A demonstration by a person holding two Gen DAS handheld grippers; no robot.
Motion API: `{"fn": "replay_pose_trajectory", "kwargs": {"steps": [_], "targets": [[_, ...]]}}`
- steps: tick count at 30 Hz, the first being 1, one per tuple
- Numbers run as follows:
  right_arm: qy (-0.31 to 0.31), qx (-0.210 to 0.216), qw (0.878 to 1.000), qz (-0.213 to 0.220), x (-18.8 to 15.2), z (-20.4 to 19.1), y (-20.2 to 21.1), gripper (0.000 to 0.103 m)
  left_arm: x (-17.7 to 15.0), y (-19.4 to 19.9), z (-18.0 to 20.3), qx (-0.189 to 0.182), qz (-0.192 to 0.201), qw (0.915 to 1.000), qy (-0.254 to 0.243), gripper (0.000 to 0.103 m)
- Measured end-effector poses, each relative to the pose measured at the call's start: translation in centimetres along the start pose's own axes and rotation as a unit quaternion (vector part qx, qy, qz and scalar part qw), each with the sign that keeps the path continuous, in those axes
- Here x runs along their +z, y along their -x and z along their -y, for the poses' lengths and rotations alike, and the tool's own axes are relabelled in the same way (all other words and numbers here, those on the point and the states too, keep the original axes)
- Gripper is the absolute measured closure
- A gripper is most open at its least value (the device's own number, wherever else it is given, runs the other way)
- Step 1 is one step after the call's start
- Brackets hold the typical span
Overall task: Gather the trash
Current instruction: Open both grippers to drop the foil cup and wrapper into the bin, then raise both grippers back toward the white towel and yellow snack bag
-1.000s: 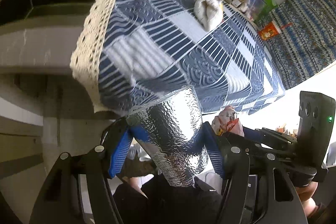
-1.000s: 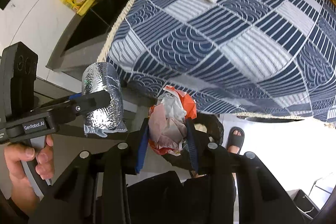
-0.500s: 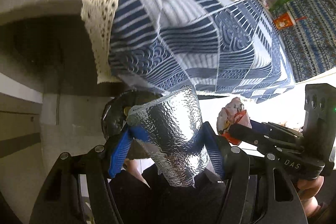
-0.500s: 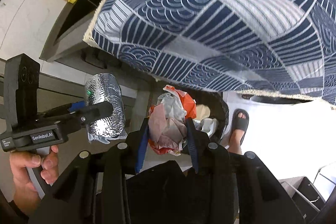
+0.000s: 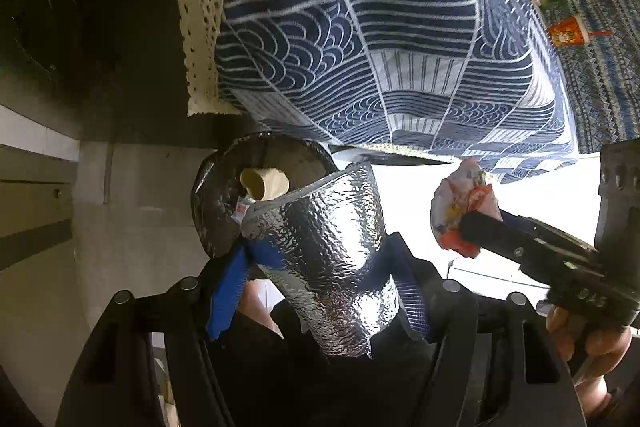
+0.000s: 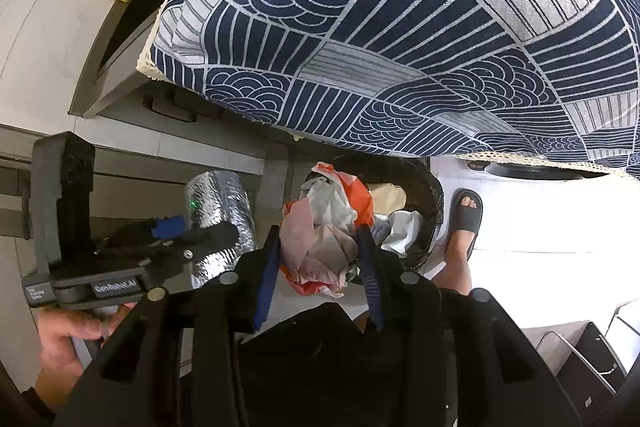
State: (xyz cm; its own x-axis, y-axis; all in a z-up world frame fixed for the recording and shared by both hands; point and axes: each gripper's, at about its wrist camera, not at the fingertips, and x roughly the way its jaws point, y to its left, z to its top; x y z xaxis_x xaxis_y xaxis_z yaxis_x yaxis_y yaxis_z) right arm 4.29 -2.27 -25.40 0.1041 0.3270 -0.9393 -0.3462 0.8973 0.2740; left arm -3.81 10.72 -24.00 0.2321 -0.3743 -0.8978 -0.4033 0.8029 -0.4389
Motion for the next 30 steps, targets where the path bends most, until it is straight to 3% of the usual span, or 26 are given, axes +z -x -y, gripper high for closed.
{"fn": "replay_pose_trajectory", "kwargs": {"steps": [2, 13, 30], "targets": [[-0.010, -0.003, 1.000, 0.004, 0.2, 0.4, 0.0, 0.041, 0.1, -0.6, 0.0, 0.008, -0.011, 0.9999, -0.002, 0.026], [-0.024, -0.002, 1.000, 0.002, 0.8, 1.4, 0.3, 0.041, 0.6, -1.4, -0.3, 0.021, -0.021, 0.9996, 0.000, 0.023], [-0.037, -0.006, 0.999, 0.032, 0.5, 1.8, 2.5, 0.041, 1.2, 1.4, 0.6, 0.011, 0.003, 0.9998, -0.017, 0.023]]}}
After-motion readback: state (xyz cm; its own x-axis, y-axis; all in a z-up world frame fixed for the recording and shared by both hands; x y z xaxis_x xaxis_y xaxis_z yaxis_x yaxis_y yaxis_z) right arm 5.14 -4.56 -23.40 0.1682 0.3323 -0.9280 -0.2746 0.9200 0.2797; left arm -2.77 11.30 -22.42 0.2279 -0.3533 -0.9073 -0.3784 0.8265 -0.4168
